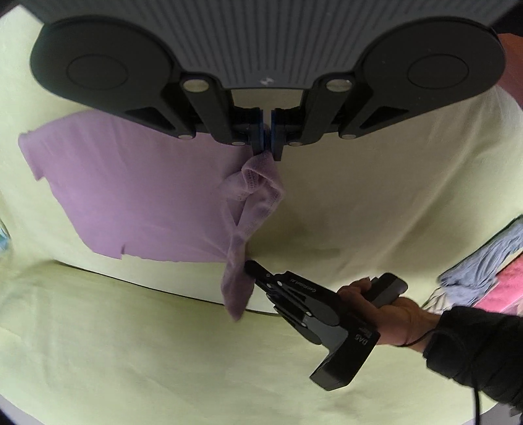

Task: Fold clothes

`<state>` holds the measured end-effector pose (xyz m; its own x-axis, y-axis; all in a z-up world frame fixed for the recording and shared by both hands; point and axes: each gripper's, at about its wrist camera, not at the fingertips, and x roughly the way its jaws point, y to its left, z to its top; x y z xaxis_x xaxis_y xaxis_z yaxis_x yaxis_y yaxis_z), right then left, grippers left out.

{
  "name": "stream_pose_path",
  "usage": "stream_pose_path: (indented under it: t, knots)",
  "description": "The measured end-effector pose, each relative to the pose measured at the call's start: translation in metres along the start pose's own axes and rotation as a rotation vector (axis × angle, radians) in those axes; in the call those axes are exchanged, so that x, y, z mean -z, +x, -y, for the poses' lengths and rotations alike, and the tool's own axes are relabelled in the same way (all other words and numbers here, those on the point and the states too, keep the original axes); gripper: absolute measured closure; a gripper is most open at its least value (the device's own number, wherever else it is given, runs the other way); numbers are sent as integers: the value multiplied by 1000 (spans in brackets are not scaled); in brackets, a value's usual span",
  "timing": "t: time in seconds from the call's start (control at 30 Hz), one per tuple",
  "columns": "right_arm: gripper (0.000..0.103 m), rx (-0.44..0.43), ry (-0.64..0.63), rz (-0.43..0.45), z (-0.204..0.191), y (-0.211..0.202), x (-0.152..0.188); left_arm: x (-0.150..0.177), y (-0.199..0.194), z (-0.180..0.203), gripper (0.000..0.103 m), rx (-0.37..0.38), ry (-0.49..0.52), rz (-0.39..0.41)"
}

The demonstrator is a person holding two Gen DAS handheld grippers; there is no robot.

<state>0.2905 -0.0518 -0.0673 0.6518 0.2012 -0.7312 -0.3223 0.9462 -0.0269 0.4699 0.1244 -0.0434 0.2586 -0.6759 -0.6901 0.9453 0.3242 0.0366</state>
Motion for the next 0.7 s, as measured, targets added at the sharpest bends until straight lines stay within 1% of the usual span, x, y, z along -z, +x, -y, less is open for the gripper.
stream_pose_path:
  t: [0.17, 0.33, 0.53, 0.6, 0.7]
  knots:
    - [101, 0, -32, -6, 7, 1, -2, 2, 0, 0, 103, -17, -20, -29]
    - [100, -1, -118, 9, -1, 4, 5, -1, 2, -1, 103, -20, -20, -52]
    - [100, -12, -74, 33, -1, 0, 10, -24, -1, -1, 103, 6, 14, -73]
    - [100, -10, -62, 32, -1, 2, 9, -35, 1, 0, 103, 16, 49, -92]
    - [100, -9, -18, 36, 10, -4, 3, -47, 6, -1, 103, 26, 99, -131]
